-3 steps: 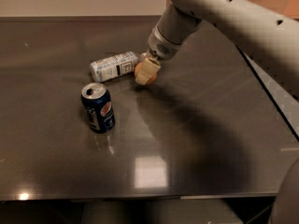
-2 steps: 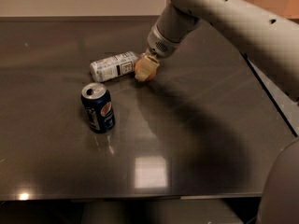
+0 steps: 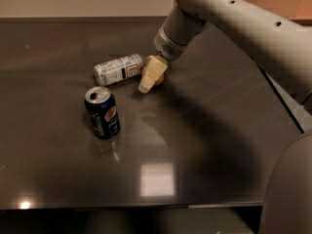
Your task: Move orange near blue plastic bottle
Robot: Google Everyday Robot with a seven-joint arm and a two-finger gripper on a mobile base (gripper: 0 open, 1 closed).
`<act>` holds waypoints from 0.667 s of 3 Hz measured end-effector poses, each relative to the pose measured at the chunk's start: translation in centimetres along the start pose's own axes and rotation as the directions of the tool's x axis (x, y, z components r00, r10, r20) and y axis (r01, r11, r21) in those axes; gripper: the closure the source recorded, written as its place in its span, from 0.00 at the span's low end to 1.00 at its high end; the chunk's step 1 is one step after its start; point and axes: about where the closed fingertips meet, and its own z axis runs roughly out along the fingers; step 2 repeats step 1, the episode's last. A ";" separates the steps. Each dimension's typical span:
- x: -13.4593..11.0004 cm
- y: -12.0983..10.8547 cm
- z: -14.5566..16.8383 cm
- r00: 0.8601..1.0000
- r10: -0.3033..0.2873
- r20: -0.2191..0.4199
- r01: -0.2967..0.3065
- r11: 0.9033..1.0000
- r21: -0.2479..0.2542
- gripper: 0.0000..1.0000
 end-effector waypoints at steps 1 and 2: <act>0.0 0.0 0.0 1.000 0.000 0.000 0.000 1.000 0.000 0.00; 0.0 0.0 0.0 1.000 0.000 0.000 0.000 1.000 0.000 0.00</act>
Offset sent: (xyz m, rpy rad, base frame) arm 0.0000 0.0000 0.0000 0.0000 0.0000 0.0000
